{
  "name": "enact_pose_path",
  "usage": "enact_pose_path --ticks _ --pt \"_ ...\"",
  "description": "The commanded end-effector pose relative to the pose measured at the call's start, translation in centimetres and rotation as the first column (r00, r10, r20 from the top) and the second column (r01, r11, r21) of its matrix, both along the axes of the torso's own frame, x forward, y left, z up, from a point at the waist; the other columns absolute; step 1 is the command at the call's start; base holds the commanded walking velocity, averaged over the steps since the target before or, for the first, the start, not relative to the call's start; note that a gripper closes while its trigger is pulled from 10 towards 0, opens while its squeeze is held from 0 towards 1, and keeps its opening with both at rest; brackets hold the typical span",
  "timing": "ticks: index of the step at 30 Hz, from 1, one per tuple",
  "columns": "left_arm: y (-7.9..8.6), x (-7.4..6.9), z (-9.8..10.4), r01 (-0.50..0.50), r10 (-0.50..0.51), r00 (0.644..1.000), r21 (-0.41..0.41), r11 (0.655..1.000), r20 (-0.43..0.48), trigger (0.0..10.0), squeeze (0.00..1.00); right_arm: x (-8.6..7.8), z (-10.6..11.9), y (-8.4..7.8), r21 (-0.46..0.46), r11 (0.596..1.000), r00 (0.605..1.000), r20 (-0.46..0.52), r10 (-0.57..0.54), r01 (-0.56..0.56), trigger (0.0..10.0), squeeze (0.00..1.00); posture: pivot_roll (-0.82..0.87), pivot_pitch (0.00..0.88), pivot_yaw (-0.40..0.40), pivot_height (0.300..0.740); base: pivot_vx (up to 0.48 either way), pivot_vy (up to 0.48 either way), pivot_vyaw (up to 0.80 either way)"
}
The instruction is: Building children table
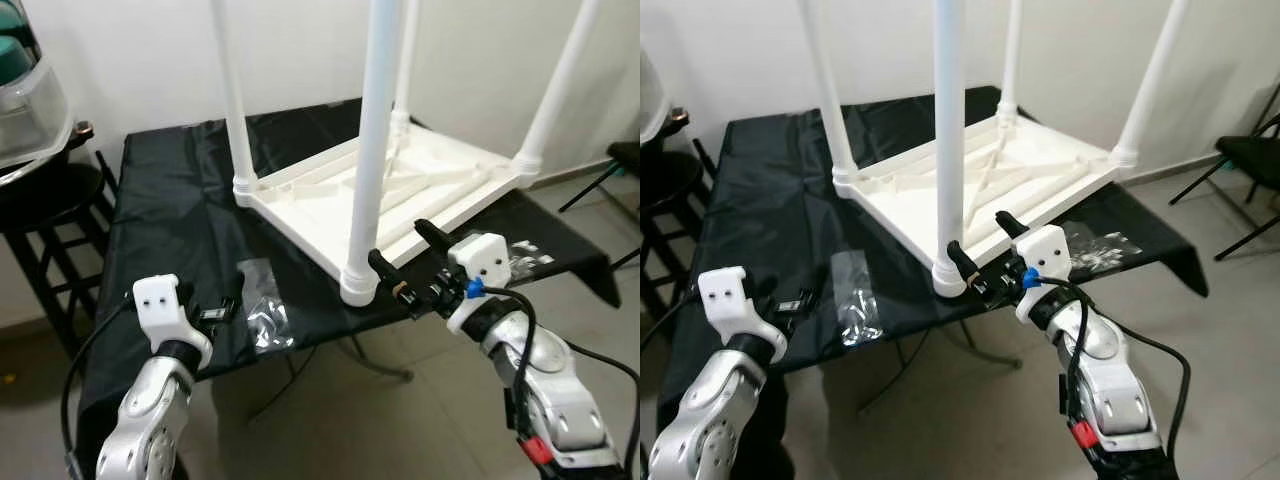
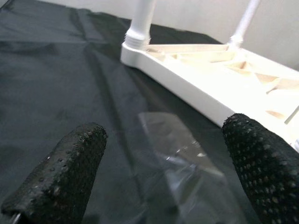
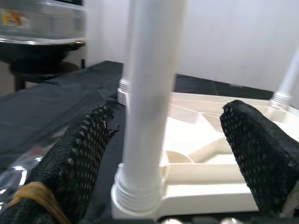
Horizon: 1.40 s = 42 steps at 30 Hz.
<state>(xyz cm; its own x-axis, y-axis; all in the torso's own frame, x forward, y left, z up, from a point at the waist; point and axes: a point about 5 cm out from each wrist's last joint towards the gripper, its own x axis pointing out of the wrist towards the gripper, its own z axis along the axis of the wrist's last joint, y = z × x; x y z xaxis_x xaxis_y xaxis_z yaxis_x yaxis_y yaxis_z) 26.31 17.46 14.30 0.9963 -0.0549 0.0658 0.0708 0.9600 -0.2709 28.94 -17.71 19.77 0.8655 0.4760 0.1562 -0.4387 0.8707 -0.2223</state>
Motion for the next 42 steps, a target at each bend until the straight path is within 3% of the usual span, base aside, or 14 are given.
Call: enact_pose_path --ticks 1,4,8,11,13,19,20,24,27,29,31,32,34,42 --pt "-0.1 -0.3 0.0 0.018 -0.018 1.000 0.011 1.000 -0.011 10.0 0.00 0.4 -0.2 -0.7 0.008 1.000 1.000 -0.026 -0.018 0.018 10.0 0.00 -0.05 0.123 0.005 0.740 0.000 0.000 0.00" --pt "-0.5 -0.6 0.2 0.059 -0.059 0.998 0.021 0.998 -0.001 10.0 0.00 0.6 -0.2 -1.0 0.014 1.000 0.999 -0.037 -0.017 0.017 10.0 0.00 -0.05 0.132 0.002 0.740 0.000 0.000 0.00" --pt "-1.6 -1.4 1.0 0.198 -0.200 0.977 0.035 0.980 0.074 10.0 0.00 0.9 -0.4 0.0 0.053 0.991 0.989 -0.087 0.123 -0.119 10.0 0.00 -0.05 0.140 -0.003 0.740 0.000 0.000 0.00" --pt "-1.7 -1.7 1.3 0.249 -0.254 0.962 0.052 0.967 0.102 10.0 0.00 1.1 -0.2 0.4 0.074 0.982 0.978 -0.101 0.181 -0.174 10.0 0.00 -0.04 0.146 -0.006 0.740 0.000 0.000 0.00" --pt "-1.6 -2.3 1.7 0.331 -0.341 0.931 0.092 0.939 0.128 10.0 0.00 1.7 0.4 0.8 0.068 0.967 0.962 -0.107 0.252 -0.245 10.0 0.00 -0.04 0.151 -0.009 0.740 0.000 0.000 0.00" --pt "-0.8 -3.3 2.6 0.413 -0.431 0.888 0.133 0.901 0.159 10.0 0.00 2.8 1.2 0.4 0.017 0.960 0.954 -0.107 0.281 -0.280 10.0 0.00 -0.03 0.178 -0.023 0.740 0.000 0.000 0.00" --pt "-0.4 -4.0 3.4 0.464 -0.488 0.854 0.159 0.872 0.182 10.0 0.00 3.3 2.1 -0.5 -0.005 0.962 0.957 -0.097 0.272 -0.274 10.0 0.00 -0.03 0.188 -0.027 0.740 0.000 0.000 0.00" --pt "-0.1 -4.4 4.0 0.482 -0.515 0.834 0.193 0.855 0.198 10.0 0.00 3.5 2.5 -0.8 -0.033 0.955 0.951 -0.103 0.291 -0.296 10.0 0.00 -0.03 0.197 -0.033 0.740 0.000 0.000 0.00" --pt "0.2 -4.7 5.0 0.489 -0.541 0.805 0.243 0.838 0.244 10.0 0.00 3.7 2.7 -0.3 -0.071 0.924 0.921 -0.136 0.364 -0.376 10.0 0.00 -0.03 0.206 -0.043 0.740 0.000 0.000 0.00" --pt "0.2 -4.7 5.0 0.489 -0.541 0.805 0.243 0.838 0.244 10.0 0.00 3.7 2.7 -0.3 -0.071 0.924 0.921 -0.136 0.364 -0.376 10.0 0.00 -0.03 0.206 -0.043 0.740 0.000 0.000 0.00" --pt "0.0 -5.3 6.1 0.534 -0.588 0.759 0.248 0.808 0.279 10.0 0.00 4.0 2.8 0.6 -0.097 0.896 0.896 -0.149 0.418 -0.434 10.0 0.00 -0.02 0.212 -0.050 0.740 0.000 0.000 0.00" --pt "0.0 -5.3 6.1 0.534 -0.588 0.759 0.248 0.808 0.279 10.0 0.00 4.0 2.8 0.6 -0.097 0.896 0.896 -0.149 0.418 -0.434 10.0 0.00 -0.02 0.212 -0.050 0.740 0.000 0.000 0.00" --pt "0.0 -5.8 6.9 0.577 -0.626 0.719 0.244 0.780 0.301 10.0 0.00 4.5 3.1 1.3 -0.116 0.880 0.884 -0.144 0.444 -0.461 10.0 0.00 -0.02 0.215 -0.053 0.740 0.000 0.000 0.00" --pt "-0.1 -6.6 8.3 0.602 -0.645 0.687 0.237 0.763 0.334 10.0 0.00 6.2 4.6 1.1 -0.136 0.907 0.917 -0.087 0.389 -0.398 10.0 0.00 0.00 0.239 -0.063 0.740 0.000 0.000 0.00"
